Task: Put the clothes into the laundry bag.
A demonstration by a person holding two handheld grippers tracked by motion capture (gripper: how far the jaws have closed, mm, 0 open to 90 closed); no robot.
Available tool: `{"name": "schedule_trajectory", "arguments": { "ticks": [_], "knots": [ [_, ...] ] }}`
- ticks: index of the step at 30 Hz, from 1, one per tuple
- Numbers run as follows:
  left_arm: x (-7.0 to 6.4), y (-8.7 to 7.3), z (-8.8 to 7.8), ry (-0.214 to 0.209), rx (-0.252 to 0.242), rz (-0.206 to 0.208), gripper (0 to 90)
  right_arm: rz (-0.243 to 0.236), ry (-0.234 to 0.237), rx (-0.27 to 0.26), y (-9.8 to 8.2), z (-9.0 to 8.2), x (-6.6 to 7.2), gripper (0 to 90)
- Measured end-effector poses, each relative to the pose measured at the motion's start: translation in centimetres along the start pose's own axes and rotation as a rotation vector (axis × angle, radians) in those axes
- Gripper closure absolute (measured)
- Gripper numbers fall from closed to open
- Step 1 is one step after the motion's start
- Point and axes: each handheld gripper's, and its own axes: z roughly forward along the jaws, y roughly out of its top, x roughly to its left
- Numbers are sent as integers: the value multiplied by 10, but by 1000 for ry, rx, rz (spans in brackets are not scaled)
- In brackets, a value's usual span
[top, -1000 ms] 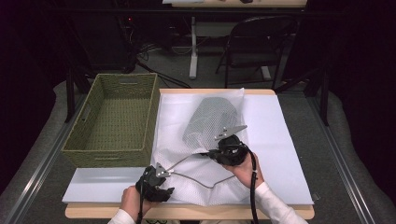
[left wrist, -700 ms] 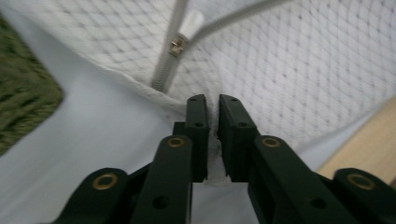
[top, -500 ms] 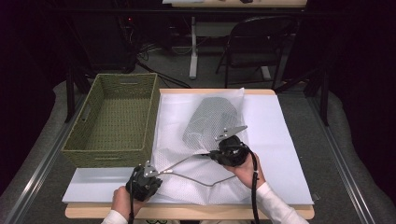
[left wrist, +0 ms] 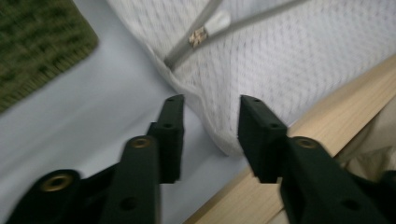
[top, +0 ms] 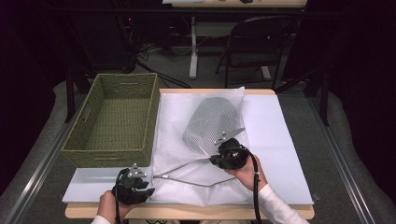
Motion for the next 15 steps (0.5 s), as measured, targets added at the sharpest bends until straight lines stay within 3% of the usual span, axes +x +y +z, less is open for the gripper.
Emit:
{"name": "schedule_trajectory", "arguments": {
  "ticks": [4, 6, 8, 12, 15],
  "knots": [
    [-16, 20, -6, 56, -97, 86, 438, 3, 2, 7, -1, 0, 1, 886],
    [-26, 36, 0, 77, -160, 127, 397, 4, 1, 10, -1, 0, 1, 886],
    [-35, 53, 10, 91, -189, 188, 396, 4, 5, 11, -3, 0, 1, 886],
    [-48, 80, 32, 94, -199, 274, 406, 10, 4, 10, -5, -2, -1, 886],
    [-54, 91, 43, 94, -207, 314, 440, 14, 4, 10, -7, -3, -1, 885]
  ]
}}
